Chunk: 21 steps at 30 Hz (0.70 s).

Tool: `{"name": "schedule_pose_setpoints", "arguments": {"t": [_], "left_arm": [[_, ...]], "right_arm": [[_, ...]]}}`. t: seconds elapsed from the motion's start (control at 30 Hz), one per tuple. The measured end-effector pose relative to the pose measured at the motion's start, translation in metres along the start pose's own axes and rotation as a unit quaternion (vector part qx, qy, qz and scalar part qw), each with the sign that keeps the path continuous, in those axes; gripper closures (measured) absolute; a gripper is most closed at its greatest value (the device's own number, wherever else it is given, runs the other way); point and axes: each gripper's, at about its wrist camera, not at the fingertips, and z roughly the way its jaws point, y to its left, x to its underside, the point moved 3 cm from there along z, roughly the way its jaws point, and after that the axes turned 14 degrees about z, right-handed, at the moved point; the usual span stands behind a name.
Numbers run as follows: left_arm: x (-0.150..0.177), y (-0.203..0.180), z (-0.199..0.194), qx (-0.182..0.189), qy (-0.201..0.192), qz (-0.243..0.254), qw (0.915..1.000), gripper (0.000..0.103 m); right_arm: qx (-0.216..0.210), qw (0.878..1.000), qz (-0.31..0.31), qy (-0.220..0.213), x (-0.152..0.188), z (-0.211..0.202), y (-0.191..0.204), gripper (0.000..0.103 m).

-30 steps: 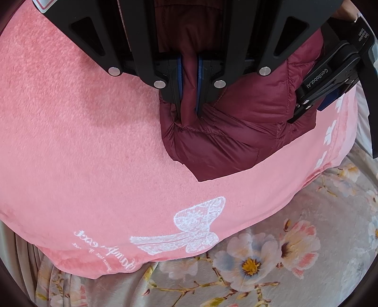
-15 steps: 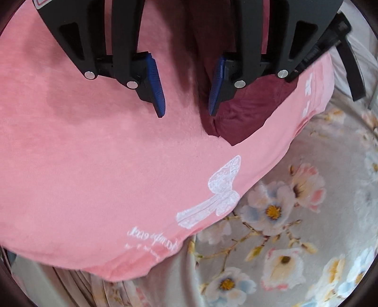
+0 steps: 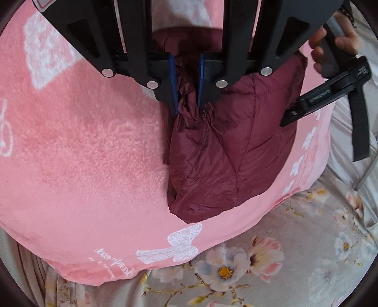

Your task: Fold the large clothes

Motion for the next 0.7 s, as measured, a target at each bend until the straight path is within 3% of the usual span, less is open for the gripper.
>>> {"name": "schedule_pose_setpoints", "arguments": {"t": [0.2,0.7], "left_arm": [[0.01,0.004,0.003,0.0,0.001,-0.001,1.0,0.012],[0.017,-0.003,0.013,-0.015,-0.003,-0.001,0.9999,0.009]], "right_arm": [[0.004,1.0,0.017,0.005,0.023,-0.009,-0.013,0.093],[0.0,0.999,0.035,-0.003,0.031,0.006,-0.02,0.093]]}}
